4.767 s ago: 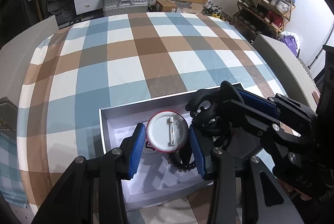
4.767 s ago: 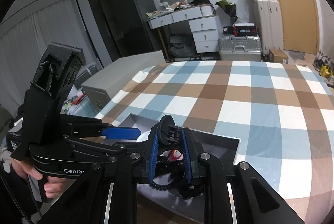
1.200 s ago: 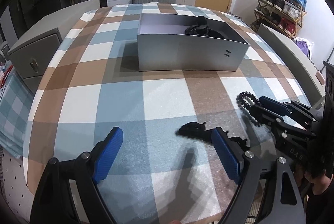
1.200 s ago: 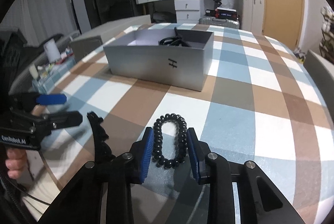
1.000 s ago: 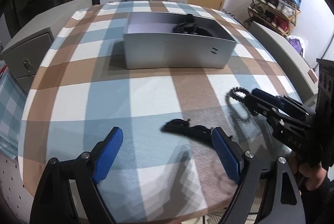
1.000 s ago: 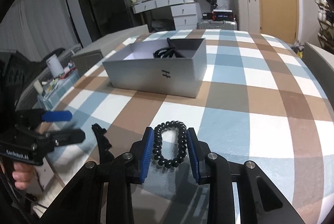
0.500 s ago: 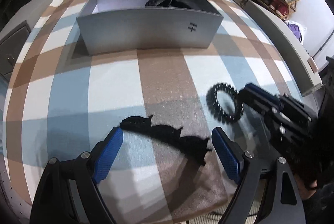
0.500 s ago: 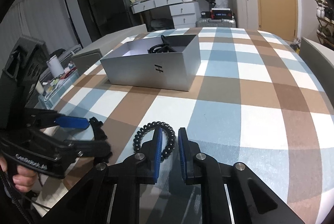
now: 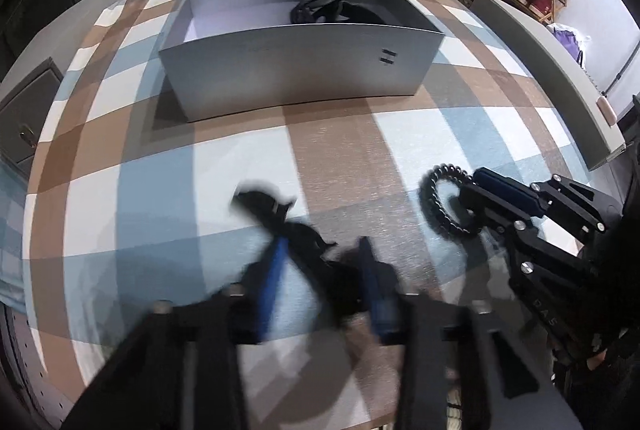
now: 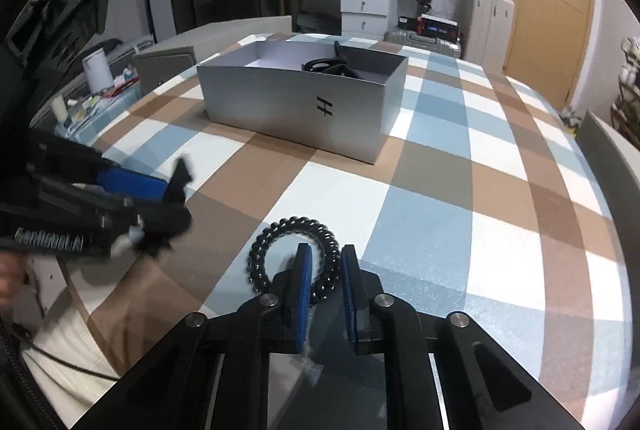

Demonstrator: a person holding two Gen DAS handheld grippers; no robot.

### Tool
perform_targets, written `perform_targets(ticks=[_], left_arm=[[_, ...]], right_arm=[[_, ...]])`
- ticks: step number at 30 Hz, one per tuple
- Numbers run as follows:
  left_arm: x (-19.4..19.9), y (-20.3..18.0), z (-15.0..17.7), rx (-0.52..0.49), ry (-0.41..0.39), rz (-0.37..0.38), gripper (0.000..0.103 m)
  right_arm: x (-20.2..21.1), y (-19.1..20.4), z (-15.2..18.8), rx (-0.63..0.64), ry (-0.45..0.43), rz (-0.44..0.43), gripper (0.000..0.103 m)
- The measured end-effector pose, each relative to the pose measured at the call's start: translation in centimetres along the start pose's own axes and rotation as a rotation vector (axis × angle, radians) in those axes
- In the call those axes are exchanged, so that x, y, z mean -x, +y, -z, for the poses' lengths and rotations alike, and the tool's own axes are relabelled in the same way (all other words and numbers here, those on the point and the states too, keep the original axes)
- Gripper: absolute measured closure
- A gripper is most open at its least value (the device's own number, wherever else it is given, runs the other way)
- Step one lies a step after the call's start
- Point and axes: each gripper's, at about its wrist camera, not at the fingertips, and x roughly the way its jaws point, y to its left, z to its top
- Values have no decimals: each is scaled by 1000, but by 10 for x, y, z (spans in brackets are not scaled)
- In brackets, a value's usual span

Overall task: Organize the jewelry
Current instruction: 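Grasp black comb headband with left tool, then carry headband and hair tie into grey box and open both tools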

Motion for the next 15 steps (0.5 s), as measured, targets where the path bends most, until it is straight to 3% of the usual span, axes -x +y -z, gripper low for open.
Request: perform_targets(ticks=[3,15], left_arm=[[0,5,-1,2,9,38,90],[14,4,2,-37,-56,57,91]], right_arm=[[1,3,2,15,-4,11,95],[10,-8,-2,-65,-49,-29,95]])
